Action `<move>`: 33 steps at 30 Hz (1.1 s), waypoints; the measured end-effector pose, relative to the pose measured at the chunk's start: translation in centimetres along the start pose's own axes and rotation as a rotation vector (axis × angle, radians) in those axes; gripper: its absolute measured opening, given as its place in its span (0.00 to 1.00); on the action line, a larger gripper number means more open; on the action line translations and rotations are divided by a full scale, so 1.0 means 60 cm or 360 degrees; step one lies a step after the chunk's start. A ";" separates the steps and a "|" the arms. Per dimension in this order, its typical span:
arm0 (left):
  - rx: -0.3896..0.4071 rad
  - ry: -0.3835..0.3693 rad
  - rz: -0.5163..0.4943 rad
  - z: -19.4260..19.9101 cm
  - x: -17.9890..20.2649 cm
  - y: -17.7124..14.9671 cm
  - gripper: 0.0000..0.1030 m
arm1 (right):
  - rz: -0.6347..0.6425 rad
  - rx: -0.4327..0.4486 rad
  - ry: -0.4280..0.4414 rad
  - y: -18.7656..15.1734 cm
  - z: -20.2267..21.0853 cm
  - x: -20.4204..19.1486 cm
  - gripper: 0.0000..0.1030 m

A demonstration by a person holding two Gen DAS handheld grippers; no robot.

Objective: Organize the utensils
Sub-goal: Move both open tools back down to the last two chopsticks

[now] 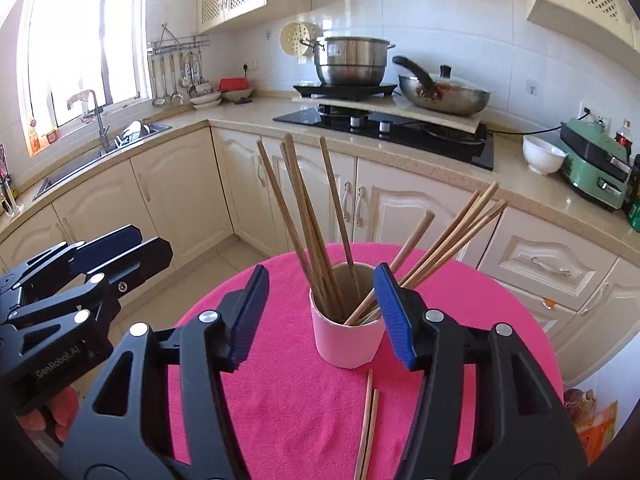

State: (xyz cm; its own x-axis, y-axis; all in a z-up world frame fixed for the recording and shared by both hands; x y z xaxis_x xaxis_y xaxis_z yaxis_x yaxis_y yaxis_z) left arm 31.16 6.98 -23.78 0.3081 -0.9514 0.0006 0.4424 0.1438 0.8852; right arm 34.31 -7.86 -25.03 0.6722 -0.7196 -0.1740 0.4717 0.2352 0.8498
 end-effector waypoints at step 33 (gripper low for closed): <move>0.0224 -0.0070 -0.0180 0.176 0.055 0.025 0.52 | -0.0164 0.0351 -0.0326 -0.027 0.250 -0.046 0.64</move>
State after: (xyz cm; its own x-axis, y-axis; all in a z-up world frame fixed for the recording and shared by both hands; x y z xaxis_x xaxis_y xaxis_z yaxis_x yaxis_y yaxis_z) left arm 23.93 1.20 -17.51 0.2243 -0.9708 -0.0851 0.3492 -0.0015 0.9371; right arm 23.13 -16.05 -18.49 0.4877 -0.8542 -0.1800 0.3813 0.0230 0.9242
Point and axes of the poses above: each gripper's, at about its wrist camera, not at the fingertips, and z roughly against the way its jaws point, x to its right, y to its top, the point moved 5 cm from there along -z, roughly the way its jaws point, and after that the axes turned 15 degrees about y, right-handed, at the moved point
